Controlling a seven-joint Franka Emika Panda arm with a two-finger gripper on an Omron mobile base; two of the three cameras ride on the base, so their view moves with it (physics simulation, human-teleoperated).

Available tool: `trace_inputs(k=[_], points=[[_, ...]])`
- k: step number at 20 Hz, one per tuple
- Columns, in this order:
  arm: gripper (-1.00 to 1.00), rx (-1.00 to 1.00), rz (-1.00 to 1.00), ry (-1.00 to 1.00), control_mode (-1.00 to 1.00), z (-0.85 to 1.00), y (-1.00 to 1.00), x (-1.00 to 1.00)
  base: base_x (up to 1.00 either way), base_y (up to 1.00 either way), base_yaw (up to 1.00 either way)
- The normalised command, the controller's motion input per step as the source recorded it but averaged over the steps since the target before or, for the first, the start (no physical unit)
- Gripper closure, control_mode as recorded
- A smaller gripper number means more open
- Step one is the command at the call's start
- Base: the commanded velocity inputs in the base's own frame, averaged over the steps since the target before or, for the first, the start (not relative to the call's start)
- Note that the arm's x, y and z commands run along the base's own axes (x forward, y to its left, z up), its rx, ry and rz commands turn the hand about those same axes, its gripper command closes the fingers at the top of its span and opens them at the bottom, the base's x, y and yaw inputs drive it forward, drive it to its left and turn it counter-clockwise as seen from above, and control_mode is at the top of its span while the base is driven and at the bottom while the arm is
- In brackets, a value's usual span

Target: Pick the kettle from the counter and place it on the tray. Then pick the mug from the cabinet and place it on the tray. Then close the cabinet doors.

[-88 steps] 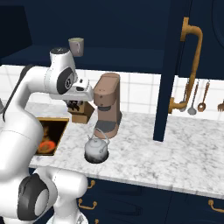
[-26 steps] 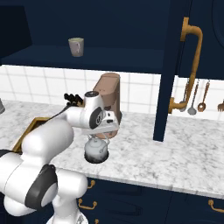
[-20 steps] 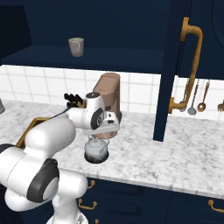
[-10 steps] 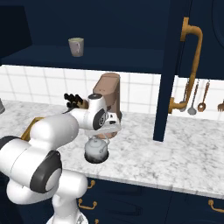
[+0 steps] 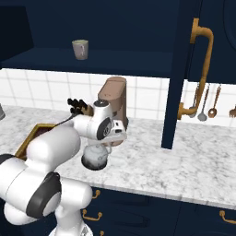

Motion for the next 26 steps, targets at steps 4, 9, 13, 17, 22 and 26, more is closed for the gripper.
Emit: trace_inputs(k=[4, 9, 13, 17, 22, 26], points=[[1.0, 0.14, 0.06, 0.0, -1.0, 0.35, 0.0, -0.23, 0.0, 0.0, 0.0], [1.0, 0.0, 0.0, -0.03, -1.0, 0.45, 0.3, -0.29, 0.0, 0.0, 0.0], [1.0, 0.0, 0.0, 0.01, -1.0, 0.41, 0.5, -0.04, 0.0, 0.0, 0.0], [1.0, 0.0, 0.0, 0.0, -1.0, 0.21, 0.6, -0.02, 0.0, 0.0, 0.0], [1.0, -0.05, 0.0, 0.0, -1.0, 0.07, 0.85, 0.0, 0.0, 0.0, 0.0], [1.0, -0.14, -0.01, 0.0, -1.0, 0.06, 1.0, 0.03, 0.0, 0.0, 0.0]])
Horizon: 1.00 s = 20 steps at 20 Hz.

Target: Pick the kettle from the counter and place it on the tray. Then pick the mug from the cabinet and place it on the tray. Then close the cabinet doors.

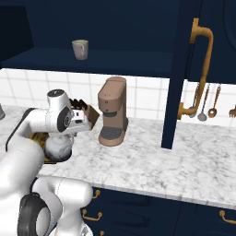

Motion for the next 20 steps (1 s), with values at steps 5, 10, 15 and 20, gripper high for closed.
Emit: trace_inputs(k=[5, 10, 15, 20], points=[[1.0, -0.17, -0.11, 0.0, -1.0, 0.02, 0.93, 0.35, 0.0, 0.0, 0.0], [1.0, -0.12, -0.17, 0.0, -1.0, 0.03, 0.75, 0.41, 0.0, 0.0, 0.0], [1.0, -0.01, -0.16, 0.02, -1.0, 0.04, 0.5, 0.45, 0.0, 0.0, 0.0], [1.0, 0.0, -0.09, 0.02, -1.0, 0.0, 0.19, 0.54, 0.0, 0.0, 0.0]])
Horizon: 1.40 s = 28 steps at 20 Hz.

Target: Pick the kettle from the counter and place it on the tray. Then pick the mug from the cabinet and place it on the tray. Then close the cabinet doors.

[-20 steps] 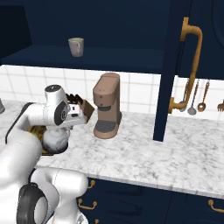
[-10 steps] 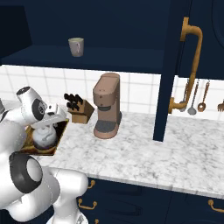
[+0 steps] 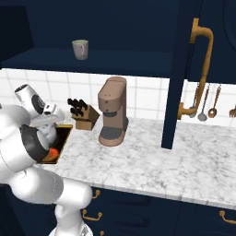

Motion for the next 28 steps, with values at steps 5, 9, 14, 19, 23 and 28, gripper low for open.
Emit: trace_inputs(k=[5, 9, 14, 19, 23, 28], points=[[1.0, 0.0, -0.05, 0.0, -1.0, -0.04, 0.26, 0.32, 0.0, 0.0, 0.0], [1.0, 0.0, -0.09, 0.0, -1.0, -0.18, 0.27, 0.11, 0.0, 0.0, 0.0], [1.0, 0.01, -0.08, 0.0, -1.0, -0.1, 0.11, 0.21, 0.0, 0.0, 0.0], [1.0, 0.01, -0.04, 0.0, -1.0, -0.16, 0.0, 0.15, 0.0, 0.0, 0.0], [1.0, 0.02, 0.0, 0.0, -1.0, -0.17, 0.0, 0.05, 0.0, 0.0, 0.0], [1.0, 0.01, 0.0, -0.04, -1.0, -0.19, -0.01, 0.0, 0.0, 0.0, 0.0]])
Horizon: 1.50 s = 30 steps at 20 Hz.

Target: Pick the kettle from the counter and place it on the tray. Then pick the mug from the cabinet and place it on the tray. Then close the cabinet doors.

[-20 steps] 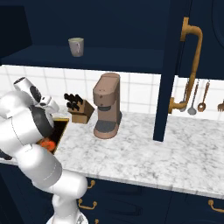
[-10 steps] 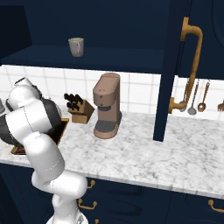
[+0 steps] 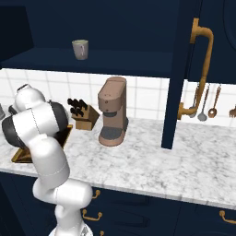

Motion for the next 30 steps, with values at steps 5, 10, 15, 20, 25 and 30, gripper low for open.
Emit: trace_inputs(k=[5, 10, 15, 20, 25, 30], points=[[-1.0, 0.0, 0.0, -0.02, -1.0, -0.15, -0.02, 0.03, 0.0, 0.0, 0.0], [-1.0, 0.04, 0.0, -0.02, -1.0, -0.01, -0.06, -0.02, 0.0, 0.0, 0.0], [-1.0, 0.2, 0.0, 0.0, -1.0, 0.31, 0.0, -0.13, 0.0, 0.0, 0.0], [-1.0, 0.24, 0.0, -0.13, -1.0, 0.24, 0.0, -0.39, 0.0, 0.0, 0.0], [-1.0, 0.17, 0.13, -0.35, -1.0, 0.16, -0.11, -0.65, 0.0, 0.0, 0.0], [-1.0, 0.1, 0.13, -0.29, -1.0, 0.09, -0.19, -0.7, 0.0, 0.0, 0.0]])
